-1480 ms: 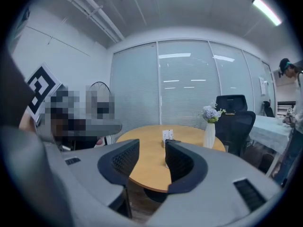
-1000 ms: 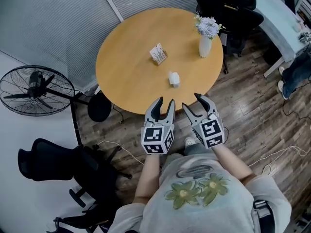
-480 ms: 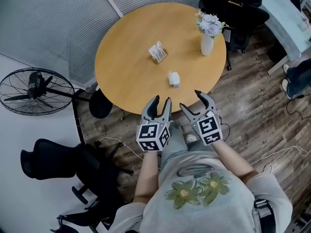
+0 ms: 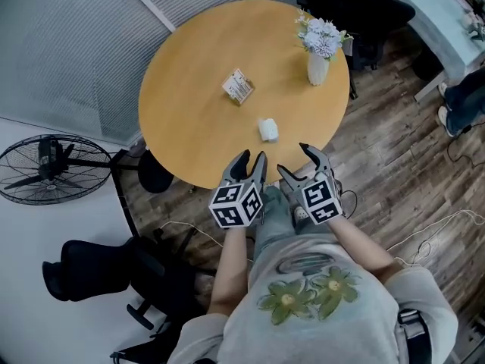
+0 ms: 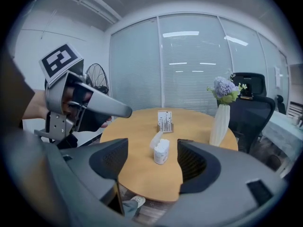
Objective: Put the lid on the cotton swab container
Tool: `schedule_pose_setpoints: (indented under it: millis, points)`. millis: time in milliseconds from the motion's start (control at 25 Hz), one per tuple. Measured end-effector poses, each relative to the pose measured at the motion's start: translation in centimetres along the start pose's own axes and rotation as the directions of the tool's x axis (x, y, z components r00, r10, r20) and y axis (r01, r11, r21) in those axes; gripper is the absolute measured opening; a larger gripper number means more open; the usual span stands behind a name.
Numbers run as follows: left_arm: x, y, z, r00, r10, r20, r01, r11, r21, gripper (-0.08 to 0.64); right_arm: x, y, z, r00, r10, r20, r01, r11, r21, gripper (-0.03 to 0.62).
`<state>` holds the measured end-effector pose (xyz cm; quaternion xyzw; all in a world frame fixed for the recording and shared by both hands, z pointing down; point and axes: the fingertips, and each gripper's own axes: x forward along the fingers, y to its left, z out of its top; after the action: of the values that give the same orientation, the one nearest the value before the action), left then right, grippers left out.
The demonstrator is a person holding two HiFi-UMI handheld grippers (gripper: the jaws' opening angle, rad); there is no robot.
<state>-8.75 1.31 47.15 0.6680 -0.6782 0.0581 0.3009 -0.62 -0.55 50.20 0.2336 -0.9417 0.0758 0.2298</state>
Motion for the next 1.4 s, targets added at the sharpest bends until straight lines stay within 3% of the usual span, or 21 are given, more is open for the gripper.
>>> schedule_pose_setpoints:
  millis: [280,440,920,1120,1400]
  points:
    - [3.1,2.4,-0.6,0.993,-0.06,-0.105,0.048,0.993,-0.107,0.19,3.9,-0.4,-1.5,0.997,-0.021,-0.069,0.023,0.999,0.024,0.331]
    - [4.7,3.4,-0.7,0.985,-0.077,-0.156,0.06,0.992,-0.111,0.19,5.7,-0.7,-2.2,0.993,-0.033,-0.109,0.037,0.999,0.032,0.331]
    - [9.0,5.4,-2.4,0.942,-0.158,-0.297,0.097,0.973,-0.21,0.202,10.6,-1.7,-4.8,0.974,-0.053,-0.218,0.061,0.998,0.026,0.331]
    - [10.0,5.7,-3.2,0.918,-0.218,-0.332,0.121,0.95,-0.287,0.253,11.8,-1.9,-5.5,0.97,-0.051,-0.238,0.062,0.997,0.036,0.332]
    - [11.3,6.3,-4.3,0.889,-0.278,-0.365,0.123,0.911,-0.394,0.252,13.0,-1.9,-6.6,0.962,-0.048,-0.27,0.063,0.997,0.046,0.331]
